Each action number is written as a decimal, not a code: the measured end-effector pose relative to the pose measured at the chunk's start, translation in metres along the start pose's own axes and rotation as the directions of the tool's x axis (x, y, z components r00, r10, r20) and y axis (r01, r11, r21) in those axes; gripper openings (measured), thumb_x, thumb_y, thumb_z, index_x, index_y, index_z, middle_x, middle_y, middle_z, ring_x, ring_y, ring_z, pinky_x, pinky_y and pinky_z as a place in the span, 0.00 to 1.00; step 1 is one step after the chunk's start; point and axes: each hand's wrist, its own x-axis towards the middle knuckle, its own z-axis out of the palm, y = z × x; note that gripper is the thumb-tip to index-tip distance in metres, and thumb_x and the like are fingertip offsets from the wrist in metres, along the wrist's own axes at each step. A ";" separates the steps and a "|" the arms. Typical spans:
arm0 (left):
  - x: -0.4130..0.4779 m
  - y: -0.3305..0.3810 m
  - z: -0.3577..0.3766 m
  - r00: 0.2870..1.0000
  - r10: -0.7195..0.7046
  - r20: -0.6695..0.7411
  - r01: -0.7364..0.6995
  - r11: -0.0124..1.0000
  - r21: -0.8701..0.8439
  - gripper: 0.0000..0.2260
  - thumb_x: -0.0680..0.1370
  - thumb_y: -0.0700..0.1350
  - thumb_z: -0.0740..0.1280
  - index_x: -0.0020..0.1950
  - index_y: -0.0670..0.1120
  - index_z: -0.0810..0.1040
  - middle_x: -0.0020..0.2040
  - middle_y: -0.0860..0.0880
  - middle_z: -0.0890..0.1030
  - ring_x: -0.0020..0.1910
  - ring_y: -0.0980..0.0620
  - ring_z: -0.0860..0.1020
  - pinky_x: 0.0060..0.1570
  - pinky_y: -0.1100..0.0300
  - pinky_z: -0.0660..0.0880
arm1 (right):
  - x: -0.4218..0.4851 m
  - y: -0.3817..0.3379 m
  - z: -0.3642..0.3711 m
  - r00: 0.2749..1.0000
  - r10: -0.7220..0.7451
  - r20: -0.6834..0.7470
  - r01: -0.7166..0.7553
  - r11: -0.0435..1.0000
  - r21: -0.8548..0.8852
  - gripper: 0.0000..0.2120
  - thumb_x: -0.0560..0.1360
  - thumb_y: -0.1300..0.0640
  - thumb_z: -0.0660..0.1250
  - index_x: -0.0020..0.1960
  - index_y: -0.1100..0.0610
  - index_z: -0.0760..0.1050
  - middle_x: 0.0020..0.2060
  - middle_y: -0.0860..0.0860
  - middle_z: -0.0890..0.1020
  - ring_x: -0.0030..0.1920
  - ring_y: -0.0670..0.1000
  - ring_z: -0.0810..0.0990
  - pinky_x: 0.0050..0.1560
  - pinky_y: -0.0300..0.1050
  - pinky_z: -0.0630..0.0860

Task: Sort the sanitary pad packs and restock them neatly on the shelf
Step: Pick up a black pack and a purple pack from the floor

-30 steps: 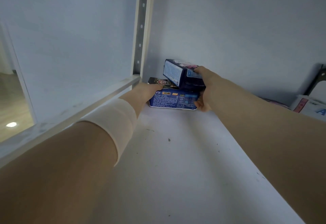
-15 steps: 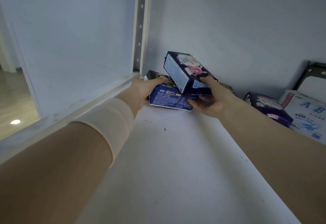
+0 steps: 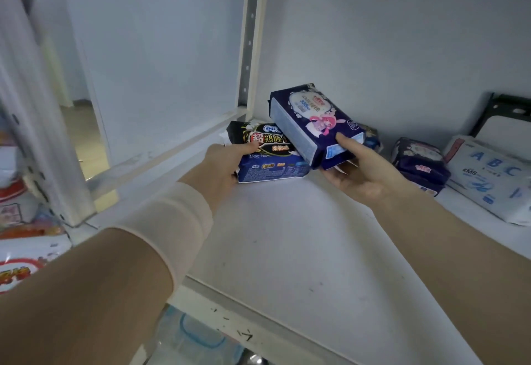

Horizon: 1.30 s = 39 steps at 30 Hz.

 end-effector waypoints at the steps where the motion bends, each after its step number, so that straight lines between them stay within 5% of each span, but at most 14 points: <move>1: -0.007 0.000 -0.003 1.000 -0.004 -0.006 0.003 1.000 -0.009 0.08 0.71 0.39 0.73 0.40 0.41 0.75 0.25 0.50 0.80 0.24 0.53 0.79 0.41 0.52 0.79 | -0.009 0.000 -0.002 1.000 0.001 0.001 -0.001 1.000 -0.005 0.10 0.71 0.62 0.71 0.50 0.59 0.75 0.44 0.55 0.82 0.46 0.53 0.81 0.45 0.52 0.81; 7: -0.049 -0.002 -0.022 0.995 -0.018 0.103 0.023 0.998 -0.050 0.08 0.74 0.41 0.70 0.50 0.42 0.75 0.41 0.46 0.81 0.25 0.57 0.79 0.24 0.63 0.77 | -0.063 0.001 -0.010 0.999 -0.028 -0.023 0.028 1.000 0.002 0.13 0.71 0.62 0.70 0.54 0.59 0.74 0.47 0.55 0.81 0.51 0.54 0.81 0.51 0.57 0.79; 10: -0.074 -0.001 -0.039 0.980 -0.026 0.197 0.041 0.997 -0.070 0.13 0.75 0.41 0.69 0.58 0.40 0.75 0.43 0.45 0.82 0.30 0.55 0.81 0.29 0.62 0.78 | -0.097 0.005 -0.010 0.997 -0.048 -0.055 0.048 0.999 0.002 0.10 0.72 0.61 0.69 0.52 0.59 0.75 0.48 0.54 0.80 0.53 0.54 0.80 0.47 0.60 0.79; 14: -0.119 0.008 -0.061 0.964 -0.058 0.258 0.064 0.998 -0.014 0.10 0.75 0.41 0.68 0.56 0.41 0.75 0.41 0.48 0.84 0.34 0.55 0.82 0.35 0.61 0.80 | -0.148 0.010 -0.012 0.993 -0.059 -0.104 0.064 0.997 0.050 0.13 0.72 0.61 0.68 0.56 0.58 0.73 0.52 0.55 0.80 0.53 0.54 0.80 0.47 0.61 0.79; 18: -0.158 0.016 -0.084 0.955 -0.100 0.280 0.075 0.992 0.099 0.18 0.74 0.45 0.68 0.63 0.42 0.71 0.53 0.45 0.82 0.47 0.51 0.81 0.48 0.56 0.78 | -0.196 0.018 -0.015 0.993 -0.060 -0.106 0.066 0.996 0.062 0.08 0.74 0.61 0.65 0.53 0.56 0.74 0.52 0.54 0.81 0.55 0.55 0.80 0.48 0.60 0.79; 24: -0.216 0.009 -0.102 0.960 -0.104 0.259 0.083 0.992 0.093 0.16 0.75 0.43 0.68 0.61 0.43 0.72 0.47 0.48 0.81 0.43 0.53 0.80 0.40 0.59 0.79 | -0.251 0.031 -0.022 0.989 -0.047 -0.139 0.060 0.994 0.092 0.11 0.75 0.56 0.65 0.57 0.53 0.72 0.53 0.52 0.81 0.56 0.54 0.80 0.52 0.56 0.78; 27: -0.240 0.002 -0.111 0.963 -0.079 0.259 0.057 0.994 0.093 0.15 0.75 0.43 0.67 0.60 0.42 0.72 0.48 0.47 0.82 0.42 0.53 0.81 0.37 0.62 0.79 | -0.272 0.035 -0.029 0.992 -0.032 -0.124 0.040 0.997 0.062 0.12 0.72 0.50 0.68 0.53 0.54 0.75 0.44 0.50 0.85 0.53 0.53 0.81 0.53 0.55 0.78; 30: -0.262 -0.007 -0.117 0.962 -0.062 0.267 0.038 0.995 0.097 0.14 0.75 0.43 0.67 0.60 0.43 0.73 0.47 0.47 0.82 0.41 0.53 0.82 0.40 0.60 0.79 | -0.289 0.042 -0.041 0.995 -0.011 -0.098 0.010 1.000 -0.015 0.17 0.67 0.48 0.71 0.50 0.56 0.76 0.43 0.51 0.85 0.50 0.53 0.82 0.52 0.53 0.79; 34: -0.292 -0.029 -0.123 0.962 -0.062 0.267 0.035 0.994 0.103 0.14 0.75 0.43 0.67 0.59 0.42 0.74 0.47 0.48 0.83 0.45 0.51 0.82 0.48 0.56 0.79 | -0.315 0.053 -0.065 0.996 0.000 -0.094 -0.003 1.000 -0.031 0.08 0.72 0.53 0.69 0.48 0.56 0.77 0.41 0.51 0.85 0.43 0.50 0.83 0.43 0.48 0.82; 39: -0.329 -0.072 -0.128 0.954 -0.076 0.291 0.044 0.993 0.113 0.11 0.76 0.40 0.66 0.58 0.41 0.75 0.51 0.47 0.82 0.48 0.51 0.82 0.50 0.57 0.79 | -0.355 0.074 -0.107 0.990 0.032 -0.138 -0.041 0.998 -0.057 0.12 0.71 0.52 0.69 0.52 0.55 0.76 0.44 0.51 0.85 0.44 0.50 0.84 0.39 0.47 0.81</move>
